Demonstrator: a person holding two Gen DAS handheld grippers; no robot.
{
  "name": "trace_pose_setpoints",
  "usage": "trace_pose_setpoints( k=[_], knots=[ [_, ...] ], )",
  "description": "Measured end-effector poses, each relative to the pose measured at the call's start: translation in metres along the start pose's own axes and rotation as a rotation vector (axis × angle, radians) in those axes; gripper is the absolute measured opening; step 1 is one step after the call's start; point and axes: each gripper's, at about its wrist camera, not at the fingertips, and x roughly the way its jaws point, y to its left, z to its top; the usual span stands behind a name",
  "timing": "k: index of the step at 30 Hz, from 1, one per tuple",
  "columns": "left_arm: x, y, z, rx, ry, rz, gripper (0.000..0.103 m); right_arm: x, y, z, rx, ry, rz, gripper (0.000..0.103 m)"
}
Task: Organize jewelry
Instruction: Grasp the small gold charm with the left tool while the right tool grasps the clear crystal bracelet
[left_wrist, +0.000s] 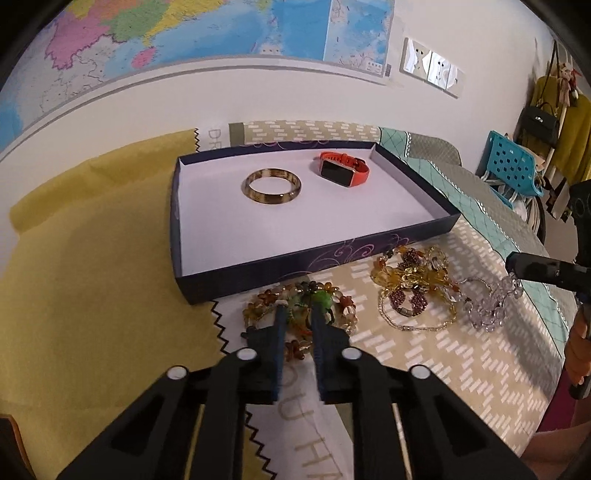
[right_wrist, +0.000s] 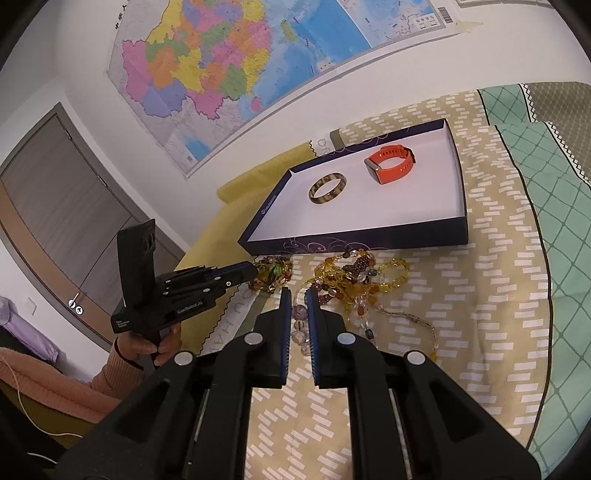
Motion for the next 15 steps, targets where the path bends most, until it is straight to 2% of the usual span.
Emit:
trace_pose_setpoints(
  k=[3, 6, 13, 14, 15],
  knots=[
    [0.004, -0.001, -0.002, 0.003, 0.014, 0.007, 0.003, 0.001, -0.001, 0.001, 0.001, 0.000, -0.001, 0.009],
    [0.002, -0.001, -0.003, -0.001, 0.000, 0.007, 0.002, 0.001, 0.000, 0.003, -0.002, -0.001, 0.000, 0.009],
    [-0.017, 0.001, 0.001, -0.009, -0.053, -0.046, 0.002, 0.002, 0.003, 0.006, -0.008, -0.009, 0.010, 0.009],
    [-0.017, 0.000, 0.001, -0.002, -0.058, -0.043, 0.003, 0.002, 0.003, 0.006, -0.009, -0.010, 0.009, 0.009],
    [-0.015, 0.000, 0.001, 0.009, -0.048, -0.033, 0.017, 0.003, 0.004, 0.006, -0.009, -0.009, 0.013, 0.009]
  ],
)
